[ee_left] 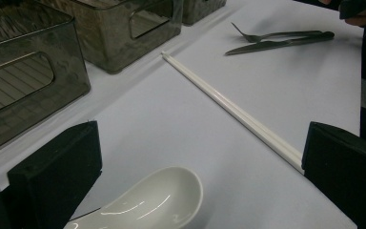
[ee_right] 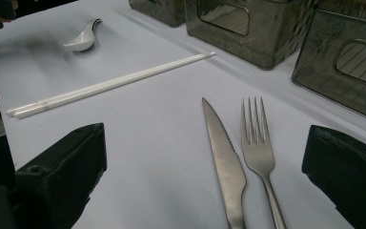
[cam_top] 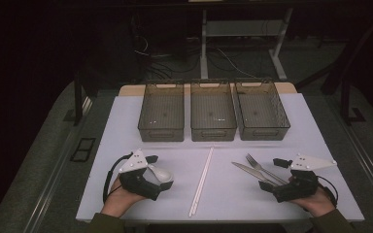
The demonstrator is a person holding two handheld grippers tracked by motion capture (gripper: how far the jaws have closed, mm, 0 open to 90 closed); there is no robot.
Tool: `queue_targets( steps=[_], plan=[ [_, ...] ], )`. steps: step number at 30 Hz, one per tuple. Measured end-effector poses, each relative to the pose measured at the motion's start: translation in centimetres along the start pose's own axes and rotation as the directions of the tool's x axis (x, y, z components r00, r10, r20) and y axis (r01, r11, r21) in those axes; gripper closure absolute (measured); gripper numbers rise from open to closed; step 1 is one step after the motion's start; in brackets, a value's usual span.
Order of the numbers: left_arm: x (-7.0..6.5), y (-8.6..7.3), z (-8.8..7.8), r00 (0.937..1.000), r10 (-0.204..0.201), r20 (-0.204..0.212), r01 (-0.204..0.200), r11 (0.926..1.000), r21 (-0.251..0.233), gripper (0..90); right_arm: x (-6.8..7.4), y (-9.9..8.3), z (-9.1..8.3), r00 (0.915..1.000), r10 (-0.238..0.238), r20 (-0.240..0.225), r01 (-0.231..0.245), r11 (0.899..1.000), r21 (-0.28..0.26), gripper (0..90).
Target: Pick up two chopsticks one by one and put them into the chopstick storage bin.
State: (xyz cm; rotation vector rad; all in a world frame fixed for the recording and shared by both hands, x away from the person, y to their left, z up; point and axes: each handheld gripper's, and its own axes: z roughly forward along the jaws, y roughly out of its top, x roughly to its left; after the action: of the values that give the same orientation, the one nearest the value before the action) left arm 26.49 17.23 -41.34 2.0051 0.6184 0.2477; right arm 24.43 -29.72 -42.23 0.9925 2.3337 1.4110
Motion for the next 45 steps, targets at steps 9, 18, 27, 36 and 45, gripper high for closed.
queue_targets(
  steps=[9, 18, 27, 36, 45],
  plan=[
    [0.0, 0.2, 0.1, 1.0, -0.009, -0.003, 0.009, 1.0, -0.003, 0.0, -0.2, 0.0, -0.1, 1.0, 0.008, 0.001, -0.008, 1.0, -0.013, 1.3],
    [-0.5, 0.8, 0.7, 0.9999, -0.011, 0.0, 0.011, 0.9999, 0.002, 0.0, -0.2, 0.0, -0.3, 0.9998, 0.018, -0.005, -0.018, 1.0, -0.025, 1.3],
    [-1.8, 1.3, 1.7, 0.9995, -0.002, 0.031, 0.002, 1.0, 0.003, 2.0, -0.2, 0.0, -0.1, 0.9999, 0.014, -0.002, -0.014, 1.0, -0.02, 1.3],
    [-3.2, 1.7, 3.0, 0.9971, 0.025, 0.072, -0.027, 0.9992, 0.029, 14.6, -0.1, 0.0, 0.0, 0.9997, 0.024, 0.0, -0.024, 1.0, -0.011, 1.3],
    [-3.8, 1.5, 4.0, 0.9897, 0.008, 0.143, -0.019, 0.997, 0.075, 39.1, -0.1, 0.0, 0.1, 0.9998, 0.02, 0.003, -0.02, 1.0, -0.005, 1.3]
  ],
)
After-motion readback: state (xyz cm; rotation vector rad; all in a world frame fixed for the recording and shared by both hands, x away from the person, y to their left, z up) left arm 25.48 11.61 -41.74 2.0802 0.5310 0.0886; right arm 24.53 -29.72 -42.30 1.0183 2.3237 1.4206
